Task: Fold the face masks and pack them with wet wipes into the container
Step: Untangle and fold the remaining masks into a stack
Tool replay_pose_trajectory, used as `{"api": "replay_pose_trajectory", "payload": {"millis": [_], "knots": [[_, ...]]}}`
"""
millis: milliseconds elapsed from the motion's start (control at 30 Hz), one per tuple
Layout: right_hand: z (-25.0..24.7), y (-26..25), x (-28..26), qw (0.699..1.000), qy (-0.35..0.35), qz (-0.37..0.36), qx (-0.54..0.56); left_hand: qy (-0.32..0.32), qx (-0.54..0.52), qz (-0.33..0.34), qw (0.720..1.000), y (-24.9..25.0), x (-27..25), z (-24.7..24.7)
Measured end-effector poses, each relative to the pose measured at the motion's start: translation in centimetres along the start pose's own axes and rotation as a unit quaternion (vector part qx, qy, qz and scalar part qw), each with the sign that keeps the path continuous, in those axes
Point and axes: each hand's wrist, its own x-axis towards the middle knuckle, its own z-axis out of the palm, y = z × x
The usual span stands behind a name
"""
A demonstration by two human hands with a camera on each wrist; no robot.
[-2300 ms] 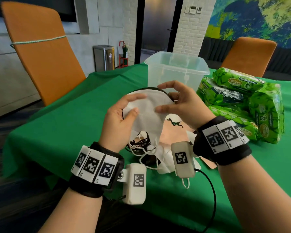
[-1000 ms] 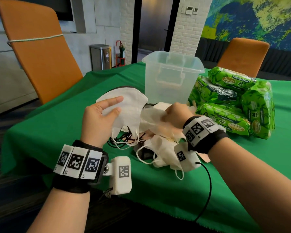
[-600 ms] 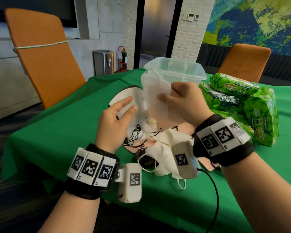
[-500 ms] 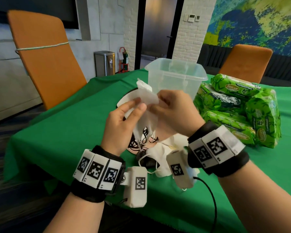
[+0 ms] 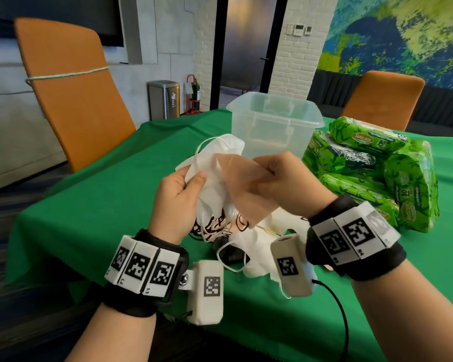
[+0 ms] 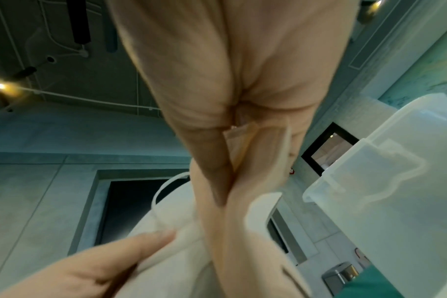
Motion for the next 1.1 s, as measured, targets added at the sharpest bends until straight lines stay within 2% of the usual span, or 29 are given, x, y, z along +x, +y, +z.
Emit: {"api": "replay_pose_trajectory", "payload": {"millis": [200, 400, 500, 633, 733, 933, 1100], "knots": [[-2.2, 1.7, 0.5, 0.985, 0.160, 0.052, 0.049, 0.013, 0.008, 0.016, 1.000, -0.3, 0.3, -0.7], [-2.5, 1.1, 0.4, 0.973, 0.211, -0.001, 0.093, 0.014, 0.013, 0.011, 1.000, -0.5, 0.5, -0.7], [-2.1, 0.3, 0.4, 0.981, 0.180, -0.035, 0.064, 0.008, 0.018, 0.015, 1.000, -0.3, 0.3, -0.5], [-0.7, -0.8, 0.7, 0.994, 0.071, -0.081, -0.014, -0.023, 0.013, 0.011, 1.000, 0.1, 0.0, -0.3], [0.3, -0.8, 0.8, 0.993, 0.027, -0.103, -0.045, -0.031, 0.016, 0.007, 0.999, 0.2, 0.0, -0.2], [0.4, -0.4, 0.2, 0.993, 0.041, -0.108, -0.038, -0.002, 0.006, 0.004, 1.000, 0.5, -0.2, -0.3], [0.1, 0.0, 0.1, 0.993, 0.048, -0.104, -0.034, 0.043, -0.023, -0.034, 0.998, 0.9, -0.3, -0.1]]}}
